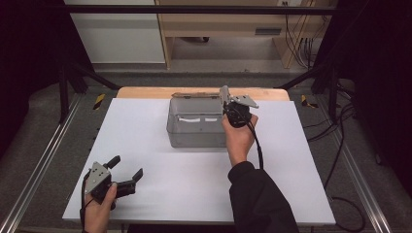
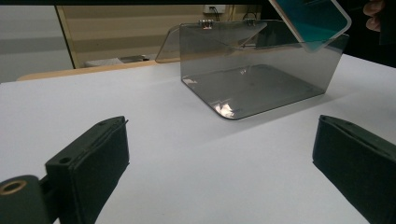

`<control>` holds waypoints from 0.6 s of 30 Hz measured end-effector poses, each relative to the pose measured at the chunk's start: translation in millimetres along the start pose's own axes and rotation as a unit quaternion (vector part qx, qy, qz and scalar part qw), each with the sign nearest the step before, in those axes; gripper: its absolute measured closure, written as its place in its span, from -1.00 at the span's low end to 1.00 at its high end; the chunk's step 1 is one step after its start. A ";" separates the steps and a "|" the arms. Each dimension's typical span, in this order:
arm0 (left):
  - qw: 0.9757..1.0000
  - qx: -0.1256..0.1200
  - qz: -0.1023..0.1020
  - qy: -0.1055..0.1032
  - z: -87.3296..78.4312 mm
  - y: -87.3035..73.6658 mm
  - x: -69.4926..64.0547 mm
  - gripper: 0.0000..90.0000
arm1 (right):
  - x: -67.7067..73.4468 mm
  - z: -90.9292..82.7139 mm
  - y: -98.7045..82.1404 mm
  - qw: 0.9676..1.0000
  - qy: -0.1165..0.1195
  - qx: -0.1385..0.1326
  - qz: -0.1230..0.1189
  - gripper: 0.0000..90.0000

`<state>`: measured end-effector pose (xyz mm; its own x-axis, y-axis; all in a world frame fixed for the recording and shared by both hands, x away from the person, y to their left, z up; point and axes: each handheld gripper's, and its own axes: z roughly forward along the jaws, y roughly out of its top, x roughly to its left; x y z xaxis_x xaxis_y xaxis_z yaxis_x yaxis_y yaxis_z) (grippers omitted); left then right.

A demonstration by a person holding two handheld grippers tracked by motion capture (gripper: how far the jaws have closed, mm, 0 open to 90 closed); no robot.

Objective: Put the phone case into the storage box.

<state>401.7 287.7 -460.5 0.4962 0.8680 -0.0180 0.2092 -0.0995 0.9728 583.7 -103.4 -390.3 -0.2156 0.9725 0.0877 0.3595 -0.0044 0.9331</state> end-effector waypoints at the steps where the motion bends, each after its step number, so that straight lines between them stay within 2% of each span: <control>1: 1.000 0.000 0.000 0.000 0.1 0.0 -0.2 -0.92 | 0.0 0.2 -0.2 1.000 0.000 0.001 0.000 0.79; 18: 1.000 -0.001 0.002 -0.001 0.1 0.0 0.1 -0.92 | 1.4 5.2 -4.7 1.000 -0.005 0.018 -0.010 0.79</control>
<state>401.9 287.8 -460.6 0.4996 0.8661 -0.0142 0.2057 -0.1027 0.9732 586.5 -100.9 -396.4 -0.2140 0.9746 0.0660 0.3871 0.0225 0.9218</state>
